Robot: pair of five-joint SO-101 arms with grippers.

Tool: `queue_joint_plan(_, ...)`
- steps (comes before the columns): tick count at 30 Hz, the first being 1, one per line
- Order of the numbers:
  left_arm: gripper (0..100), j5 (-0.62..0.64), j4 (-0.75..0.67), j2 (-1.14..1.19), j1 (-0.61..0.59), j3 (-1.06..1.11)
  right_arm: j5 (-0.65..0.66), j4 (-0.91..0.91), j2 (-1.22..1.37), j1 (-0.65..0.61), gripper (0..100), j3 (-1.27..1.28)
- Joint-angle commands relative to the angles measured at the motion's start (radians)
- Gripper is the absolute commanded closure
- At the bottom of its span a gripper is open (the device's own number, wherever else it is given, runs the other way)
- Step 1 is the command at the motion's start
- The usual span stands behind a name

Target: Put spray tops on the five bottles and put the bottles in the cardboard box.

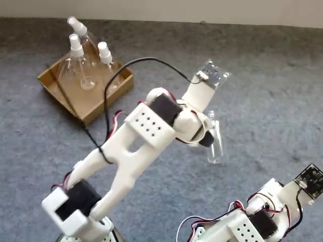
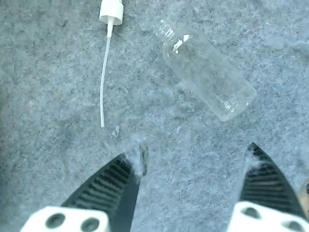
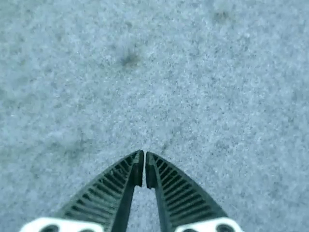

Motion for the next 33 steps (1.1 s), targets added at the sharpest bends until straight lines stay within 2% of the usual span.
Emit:
queue_joint_plan(1, 72, 0.011, -0.015, 0.068, 0.013, -0.114, 0.005, 0.005, -0.012, 0.013, 99.3, 0.134)
queue_joint_plan(8, 72, 0.02, -0.029, 0.216, 0.022, -0.275, 0.005, 0.005, -0.012, 0.012, 99.3, 0.134)
queue_joint_plan(13, 72, 0.138, -0.038, 0.337, 0.056, -0.441, 0.005, 0.005, -0.01, 0.012, 99.3, 0.134)
queue_joint_plan(18, 72, 0.29, -0.112, 0.467, 0.068, -0.553, 0.005, 0.005, -0.01, 0.012, 99.3, 0.134)
queue_joint_plan(21, 72, 0.379, -0.127, 0.521, 0.062, -0.562, 0.005, 0.005, -0.01, 0.012, 99.3, 0.134)
queue_joint_plan(28, 72, 0.489, -0.201, 0.555, 0.022, -0.561, 0.005, 0.005, -0.01, 0.01, 99.3, 0.134)
queue_joint_plan(33, 72, 0.652, -0.199, 0.559, 0.027, -0.558, 0.005, 0.005, -0.01, 0.01, 99.3, 0.134)
